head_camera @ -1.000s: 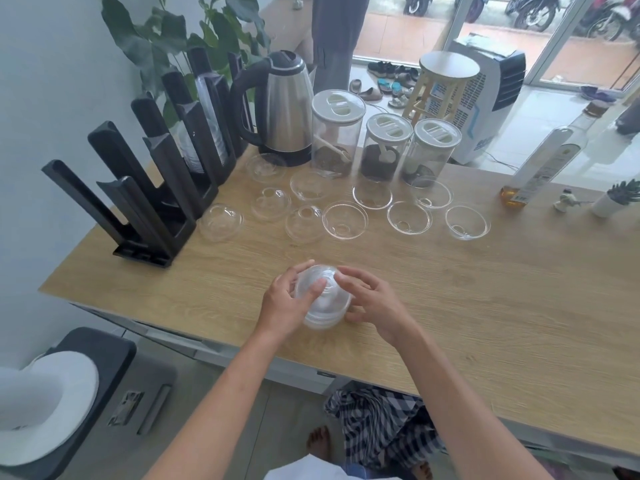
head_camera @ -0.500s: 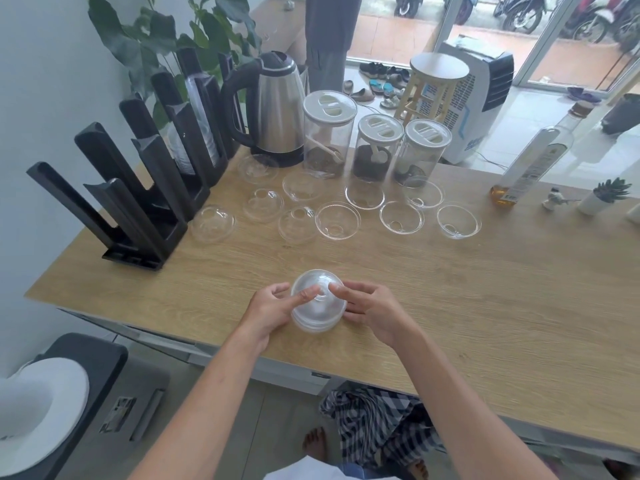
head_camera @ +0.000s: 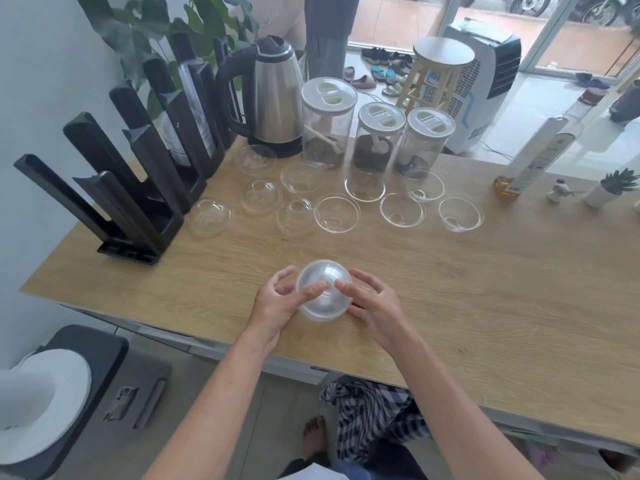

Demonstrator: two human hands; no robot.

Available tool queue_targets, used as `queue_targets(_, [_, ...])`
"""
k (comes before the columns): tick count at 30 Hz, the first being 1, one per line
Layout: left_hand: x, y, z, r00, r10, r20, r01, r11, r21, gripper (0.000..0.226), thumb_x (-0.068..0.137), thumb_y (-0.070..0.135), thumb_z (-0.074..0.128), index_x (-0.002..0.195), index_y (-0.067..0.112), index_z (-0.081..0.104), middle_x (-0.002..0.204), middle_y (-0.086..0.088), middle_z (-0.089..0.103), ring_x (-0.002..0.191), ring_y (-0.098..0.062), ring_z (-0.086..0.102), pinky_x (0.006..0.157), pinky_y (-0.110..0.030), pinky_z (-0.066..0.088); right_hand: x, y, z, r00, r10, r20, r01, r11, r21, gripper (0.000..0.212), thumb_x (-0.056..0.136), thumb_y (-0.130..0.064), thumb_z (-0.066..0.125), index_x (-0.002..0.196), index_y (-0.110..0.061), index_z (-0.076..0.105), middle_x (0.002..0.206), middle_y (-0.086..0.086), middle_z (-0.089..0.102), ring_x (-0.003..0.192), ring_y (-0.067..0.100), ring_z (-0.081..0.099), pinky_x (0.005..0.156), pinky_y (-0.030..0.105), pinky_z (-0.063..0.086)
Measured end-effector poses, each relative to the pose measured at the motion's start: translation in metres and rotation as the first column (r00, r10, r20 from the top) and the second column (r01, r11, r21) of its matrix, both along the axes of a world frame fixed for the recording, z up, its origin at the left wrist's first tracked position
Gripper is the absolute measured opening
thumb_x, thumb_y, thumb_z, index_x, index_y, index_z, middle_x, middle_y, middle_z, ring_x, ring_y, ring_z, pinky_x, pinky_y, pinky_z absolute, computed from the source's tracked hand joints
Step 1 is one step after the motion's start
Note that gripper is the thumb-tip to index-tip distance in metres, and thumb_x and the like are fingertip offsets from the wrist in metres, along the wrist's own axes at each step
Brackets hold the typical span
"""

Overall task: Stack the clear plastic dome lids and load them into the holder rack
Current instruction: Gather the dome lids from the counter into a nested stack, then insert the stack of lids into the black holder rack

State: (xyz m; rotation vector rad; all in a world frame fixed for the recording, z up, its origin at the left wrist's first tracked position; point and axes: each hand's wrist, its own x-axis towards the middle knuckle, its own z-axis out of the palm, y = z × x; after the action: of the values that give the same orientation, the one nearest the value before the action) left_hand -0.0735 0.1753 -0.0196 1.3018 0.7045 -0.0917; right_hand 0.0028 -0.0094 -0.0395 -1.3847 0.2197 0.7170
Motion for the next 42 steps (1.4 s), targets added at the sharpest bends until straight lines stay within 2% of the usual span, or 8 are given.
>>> queue_targets(5, [-0.001,-0.004,0.002,1.000,-0.011,-0.011,0.011,1.000,-0.002,0.120,0.037,0.047,0.099,0.144,0.019,0.052,0.105,0.000,0.080,0.109,-0.017,0.072,0.109,-0.044,0.049,0.006,-0.003,-0.004,0.999,0.040,-0.001,-0.040,0.999,0.005,0.115,0.037,-0.046,0.106,0.139,-0.019,0.060,0.136,0.018,0.066,0.124,0.030,0.068,0.107,0.045,0.055])
queue_targets(10, [-0.003,0.001,0.025,0.999,0.050,-0.008,-0.050,0.997,0.052,0.119,0.036,0.057,0.101,0.142,0.033,0.052,0.125,-0.008,0.071,0.118,-0.022,0.067,0.113,-0.048,0.044,0.019,0.008,0.014,0.990,0.125,0.058,-0.127,0.991,0.041,0.108,0.038,-0.047,0.106,0.134,-0.022,0.063,0.129,0.017,0.072,0.116,0.028,0.073,0.106,0.047,0.055])
queue_targets(14, [-0.007,0.016,0.061,0.990,0.132,0.056,-0.138,0.983,0.123,0.115,0.044,0.055,0.098,0.145,0.030,0.049,0.127,-0.005,0.069,0.120,-0.020,0.065,0.113,-0.046,0.044,0.031,0.036,0.052,0.973,0.193,0.127,-0.207,0.973,0.103,0.089,0.053,-0.033,0.097,0.134,-0.018,0.063,0.125,0.014,0.074,0.111,0.023,0.076,0.094,0.036,0.057])
queue_targets(17, [-0.011,0.031,0.091,0.972,0.205,0.113,-0.224,0.956,0.191,0.119,0.043,0.056,0.097,0.147,0.028,0.047,0.125,-0.004,0.071,0.120,-0.018,0.065,0.113,-0.045,0.045,0.040,0.063,0.082,0.949,0.255,0.185,-0.282,0.948,0.144,0.090,0.052,-0.033,0.100,0.133,-0.018,0.063,0.124,0.013,0.075,0.110,0.021,0.076,0.093,0.034,0.057])
queue_targets(22, [-0.020,0.065,0.144,0.936,0.272,0.223,-0.337,0.874,0.350,0.112,0.048,0.059,0.090,0.146,0.027,0.049,0.124,-0.002,0.071,0.117,-0.016,0.066,0.102,-0.036,0.052,0.048,0.112,0.134,0.882,0.335,0.330,-0.408,0.895,0.179,0.091,0.054,-0.039,0.099,0.134,-0.018,0.062,0.125,0.012,0.075,0.114,0.023,0.075,0.105,0.046,0.057])
queue_targets(27, [-0.028,0.118,0.195,0.915,0.252,0.315,-0.376,0.814,0.443,0.116,0.048,0.061,0.087,0.150,0.030,0.043,0.127,0.000,0.068,0.116,-0.009,0.065,0.079,-0.014,0.052,0.048,0.169,0.180,0.821,0.367,0.438,-0.482,0.856,0.186,0.094,0.058,-0.044,0.098,0.140,-0.020,0.059,0.129,0.011,0.074,0.116,0.026,0.074,0.107,0.050,0.055])
queue_targets(34, [-0.024,0.232,0.215,0.957,0.168,0.238,-0.273,0.801,0.533,0.118,0.047,0.066,0.089,0.150,0.033,0.041,0.119,0.001,0.072,0.114,-0.013,0.068,0.110,-0.039,0.046,0.045,0.263,0.197,0.841,0.349,0.413,-0.446,0.880,0.163,0.094,0.060,-0.042,0.096,0.140,-0.016,0.055,0.122,0.009,0.076,0.112,0.022,0.075,0.108,0.046,0.055])
queue_targets(42, [0.005,0.347,0.209,0.996,-0.002,0.089,-0.043,0.867,0.496,0.122,0.044,0.073,0.087,0.148,0.030,0.043,0.121,-0.004,0.072,0.114,-0.018,0.068,0.108,-0.043,0.050,0.047,0.348,0.184,0.900,0.302,0.314,-0.328,0.944,0.033,0.119,0.040,-0.069,0.098,0.138,-0.015,0.059,0.128,0.009,0.073,0.112,0.023,0.075,0.103,0.045,0.059])
